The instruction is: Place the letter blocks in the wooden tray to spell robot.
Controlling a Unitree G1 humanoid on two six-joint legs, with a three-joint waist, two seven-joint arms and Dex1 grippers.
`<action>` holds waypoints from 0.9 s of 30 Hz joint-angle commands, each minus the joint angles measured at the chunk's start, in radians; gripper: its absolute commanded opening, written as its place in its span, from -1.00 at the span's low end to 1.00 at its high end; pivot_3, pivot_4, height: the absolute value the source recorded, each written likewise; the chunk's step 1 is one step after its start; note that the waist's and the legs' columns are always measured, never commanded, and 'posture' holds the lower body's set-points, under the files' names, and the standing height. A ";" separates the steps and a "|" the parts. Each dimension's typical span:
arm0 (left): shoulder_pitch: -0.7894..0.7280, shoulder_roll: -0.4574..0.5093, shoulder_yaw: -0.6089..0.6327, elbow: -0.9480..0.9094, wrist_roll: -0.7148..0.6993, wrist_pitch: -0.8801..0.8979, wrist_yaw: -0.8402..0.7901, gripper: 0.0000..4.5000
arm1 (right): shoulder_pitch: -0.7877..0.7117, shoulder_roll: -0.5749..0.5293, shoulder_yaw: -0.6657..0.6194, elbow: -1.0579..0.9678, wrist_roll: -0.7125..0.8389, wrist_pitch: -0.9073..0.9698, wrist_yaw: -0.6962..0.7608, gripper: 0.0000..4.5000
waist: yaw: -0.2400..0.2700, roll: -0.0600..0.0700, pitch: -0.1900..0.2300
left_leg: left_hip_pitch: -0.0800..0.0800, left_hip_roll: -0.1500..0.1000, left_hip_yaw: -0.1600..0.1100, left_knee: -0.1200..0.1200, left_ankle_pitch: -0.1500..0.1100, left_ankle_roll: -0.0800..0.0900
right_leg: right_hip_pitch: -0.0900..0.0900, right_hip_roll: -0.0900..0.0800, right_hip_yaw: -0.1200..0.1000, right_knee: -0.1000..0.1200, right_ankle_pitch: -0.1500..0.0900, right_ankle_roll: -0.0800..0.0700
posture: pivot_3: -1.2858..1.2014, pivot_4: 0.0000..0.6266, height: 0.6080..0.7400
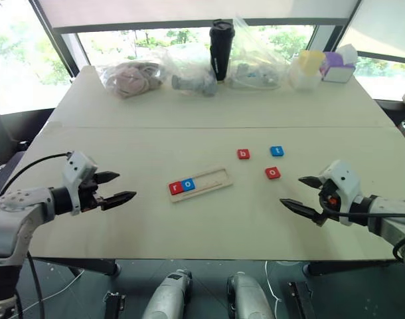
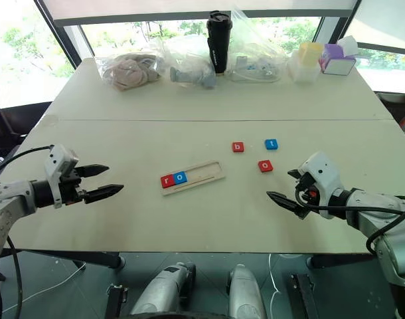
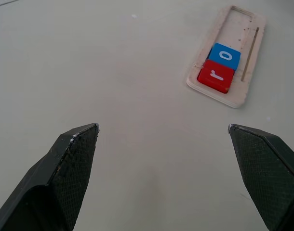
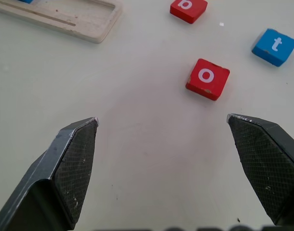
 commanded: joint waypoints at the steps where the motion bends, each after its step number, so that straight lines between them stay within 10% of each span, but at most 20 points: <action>1: 0.010 0.011 0.042 -0.046 -0.028 0.003 0.001 1.00 | -0.013 -0.011 -0.004 -0.005 -0.003 -0.017 0.002 0.97 | 0.001 0.000 0.000 | 0.000 0.000 0.000 0.000 0.000 0.000 | 0.000 0.000 0.000 0.000 0.000 0.000 | 0.03 -0.52 1.00; 27: -0.120 0.121 -0.023 -0.003 0.019 0.012 -0.030 1.00 | -0.150 -0.024 0.025 0.008 0.042 0.149 -0.060 0.97 | 0.002 0.000 0.000 | -0.003 0.001 0.001 -0.001 0.001 0.002 | -0.001 0.001 -0.002 -0.005 0.002 -0.001 | 0.03 -0.52 1.00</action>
